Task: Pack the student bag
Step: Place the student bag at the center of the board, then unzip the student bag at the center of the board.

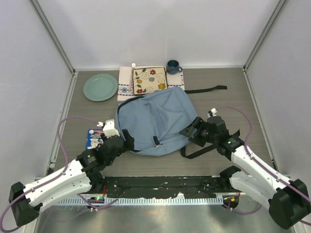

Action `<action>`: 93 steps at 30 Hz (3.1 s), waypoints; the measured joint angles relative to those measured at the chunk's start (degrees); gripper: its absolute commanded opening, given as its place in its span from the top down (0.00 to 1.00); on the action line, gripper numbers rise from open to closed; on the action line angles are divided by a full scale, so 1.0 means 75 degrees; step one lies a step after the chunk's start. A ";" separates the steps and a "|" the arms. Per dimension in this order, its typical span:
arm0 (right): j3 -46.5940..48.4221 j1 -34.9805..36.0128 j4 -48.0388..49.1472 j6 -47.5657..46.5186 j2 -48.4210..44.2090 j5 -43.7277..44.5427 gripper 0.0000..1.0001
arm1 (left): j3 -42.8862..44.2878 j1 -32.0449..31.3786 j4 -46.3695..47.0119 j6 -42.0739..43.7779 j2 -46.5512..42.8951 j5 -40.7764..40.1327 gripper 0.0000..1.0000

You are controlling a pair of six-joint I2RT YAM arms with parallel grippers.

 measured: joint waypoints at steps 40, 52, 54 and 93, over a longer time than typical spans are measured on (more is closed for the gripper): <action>-0.0761 0.0979 0.0848 0.0568 -0.0428 0.2031 0.43 | 0.3474 -0.1775 -0.0641 -0.2346 0.5575 0.0361 0.34; -0.0804 0.0979 0.0874 0.0580 -0.0458 0.2020 0.44 | 0.3474 -0.1746 -0.0498 -0.2556 0.5727 0.0178 0.53; -0.0804 0.0979 0.0883 0.0580 -0.0458 0.2020 0.44 | 0.3474 -0.1699 -0.0495 -0.2570 0.5776 0.0166 0.53; -0.0813 0.0979 0.0901 0.0516 -0.0490 0.1574 0.29 | 0.2209 -0.1148 0.1804 -0.2396 0.5391 0.0466 1.00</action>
